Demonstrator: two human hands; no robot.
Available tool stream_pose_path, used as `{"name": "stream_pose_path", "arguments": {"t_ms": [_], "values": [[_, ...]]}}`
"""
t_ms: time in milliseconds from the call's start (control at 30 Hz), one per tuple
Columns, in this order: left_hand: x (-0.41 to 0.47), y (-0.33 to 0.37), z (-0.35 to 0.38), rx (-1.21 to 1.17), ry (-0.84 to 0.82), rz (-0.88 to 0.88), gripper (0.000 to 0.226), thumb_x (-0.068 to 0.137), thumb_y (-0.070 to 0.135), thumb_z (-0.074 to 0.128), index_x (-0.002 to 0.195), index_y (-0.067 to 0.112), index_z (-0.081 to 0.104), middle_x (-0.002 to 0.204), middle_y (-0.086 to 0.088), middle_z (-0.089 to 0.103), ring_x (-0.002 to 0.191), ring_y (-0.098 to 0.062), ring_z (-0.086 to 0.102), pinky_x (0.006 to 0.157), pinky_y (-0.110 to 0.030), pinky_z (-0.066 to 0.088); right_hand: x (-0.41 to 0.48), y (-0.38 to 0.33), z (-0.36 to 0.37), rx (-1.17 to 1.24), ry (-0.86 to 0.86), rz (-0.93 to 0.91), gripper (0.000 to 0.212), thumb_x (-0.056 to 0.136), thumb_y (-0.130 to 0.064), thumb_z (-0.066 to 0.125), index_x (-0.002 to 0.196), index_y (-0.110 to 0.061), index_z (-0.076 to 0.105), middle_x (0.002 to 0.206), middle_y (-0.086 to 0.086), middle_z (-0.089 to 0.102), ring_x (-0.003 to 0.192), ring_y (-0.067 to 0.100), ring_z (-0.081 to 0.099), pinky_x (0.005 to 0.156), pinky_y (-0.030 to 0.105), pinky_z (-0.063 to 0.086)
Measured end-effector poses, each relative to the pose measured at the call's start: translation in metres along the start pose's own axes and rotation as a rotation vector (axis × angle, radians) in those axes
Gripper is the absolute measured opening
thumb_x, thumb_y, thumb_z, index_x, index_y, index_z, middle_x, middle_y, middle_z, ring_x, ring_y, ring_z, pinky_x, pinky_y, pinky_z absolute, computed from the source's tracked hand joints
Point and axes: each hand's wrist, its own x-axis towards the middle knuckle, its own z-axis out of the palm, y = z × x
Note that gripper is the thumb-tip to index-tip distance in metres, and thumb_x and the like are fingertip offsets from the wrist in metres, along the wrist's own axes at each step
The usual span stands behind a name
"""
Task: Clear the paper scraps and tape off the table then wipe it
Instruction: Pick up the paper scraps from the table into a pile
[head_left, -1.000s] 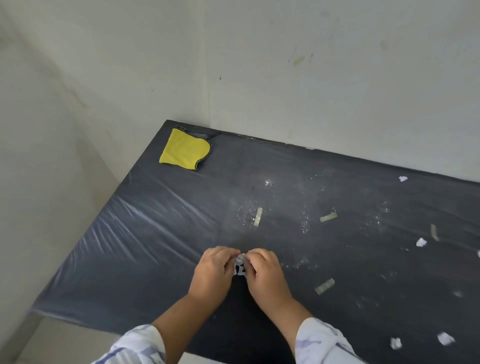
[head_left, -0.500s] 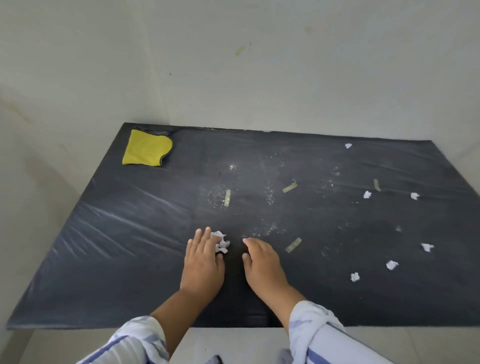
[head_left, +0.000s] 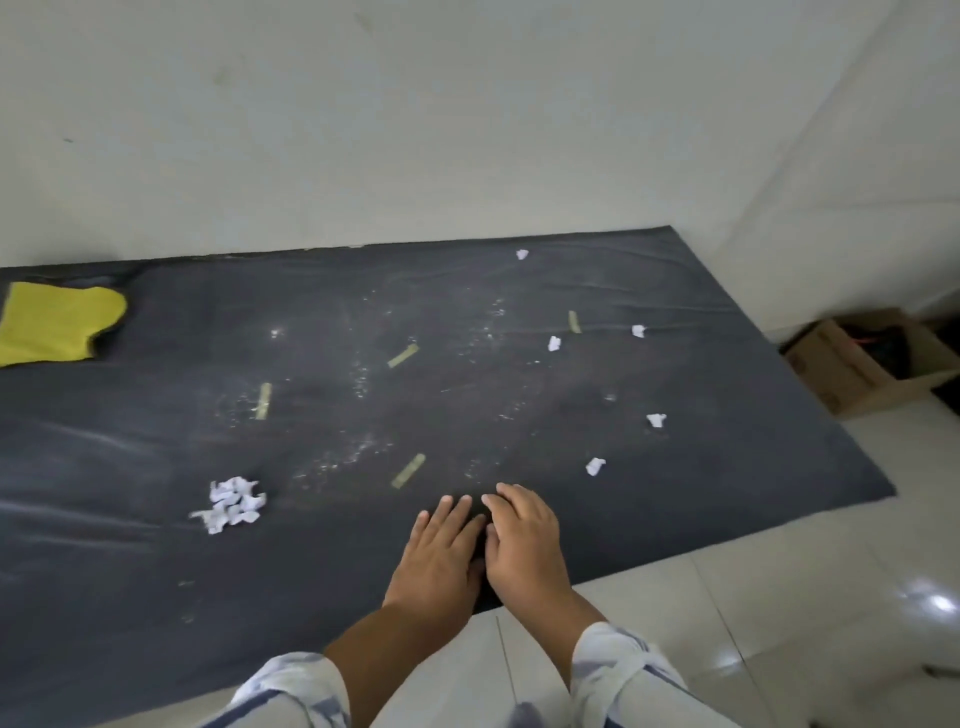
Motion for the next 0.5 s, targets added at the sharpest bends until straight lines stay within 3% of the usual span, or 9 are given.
{"name": "stream_pose_path", "arguments": {"t_ms": [100, 167, 233, 367, 500], "values": [[0.014, 0.029, 0.01, 0.027, 0.014, -0.052, 0.079, 0.079, 0.05, -0.012, 0.15, 0.023, 0.01, 0.159, 0.006, -0.002, 0.139, -0.006, -0.02, 0.109, -0.026, -0.02, -0.002, 0.036, -0.014, 0.016, 0.021, 0.016, 0.028, 0.077, -0.01, 0.071, 0.104, -0.014, 0.068, 0.114, 0.006, 0.065, 0.108, 0.026, 0.06, 0.09, 0.039, 0.048], [0.023, 0.043, 0.012, -0.003, 0.046, -0.094, 0.058, 0.096, 0.043, 0.01, 0.15, 0.021, 0.012, 0.159, 0.005, 0.002, 0.137, -0.003, -0.019, 0.109, -0.025, -0.019, 0.001, 0.057, -0.022, 0.043, 0.041, 0.019, 0.029, 0.076, -0.007, 0.07, 0.105, -0.014, 0.067, 0.115, 0.007, 0.064, 0.109, 0.026, 0.06, 0.091, 0.04, 0.048], [0.03, 0.053, 0.012, -0.049, 0.078, -0.131, 0.053, 0.101, 0.034, 0.027, 0.15, 0.02, 0.012, 0.158, 0.005, 0.006, 0.142, -0.006, -0.012, 0.11, -0.023, -0.017, 0.007, 0.076, -0.028, 0.065, 0.054, 0.021, 0.032, 0.079, -0.007, 0.067, 0.11, -0.012, 0.064, 0.122, 0.009, 0.06, 0.115, 0.027, 0.055, 0.095, 0.041, 0.047], [0.041, 0.066, 0.014, -0.079, 0.098, -0.17, 0.051, 0.101, 0.031, 0.031, 0.149, 0.022, 0.015, 0.158, 0.005, 0.011, 0.146, -0.011, -0.003, 0.113, -0.023, -0.011, 0.023, 0.101, -0.037, 0.049, 0.013, 0.009, 0.039, 0.087, -0.007, 0.056, 0.125, -0.013, 0.053, 0.144, 0.011, 0.04, 0.131, 0.028, 0.038, 0.102, 0.039, 0.039], [0.051, 0.071, 0.017, -0.065, 0.117, -0.202, 0.044, 0.101, 0.03, 0.035, 0.145, 0.024, 0.032, 0.153, 0.004, 0.026, 0.145, -0.016, 0.011, 0.119, -0.031, 0.009, 0.037, 0.111, -0.041, 0.012, -0.045, -0.016, 0.044, 0.091, -0.006, 0.048, 0.134, -0.014, 0.043, 0.151, 0.009, 0.027, 0.131, 0.024, 0.032, 0.103, 0.035, 0.036]]}}
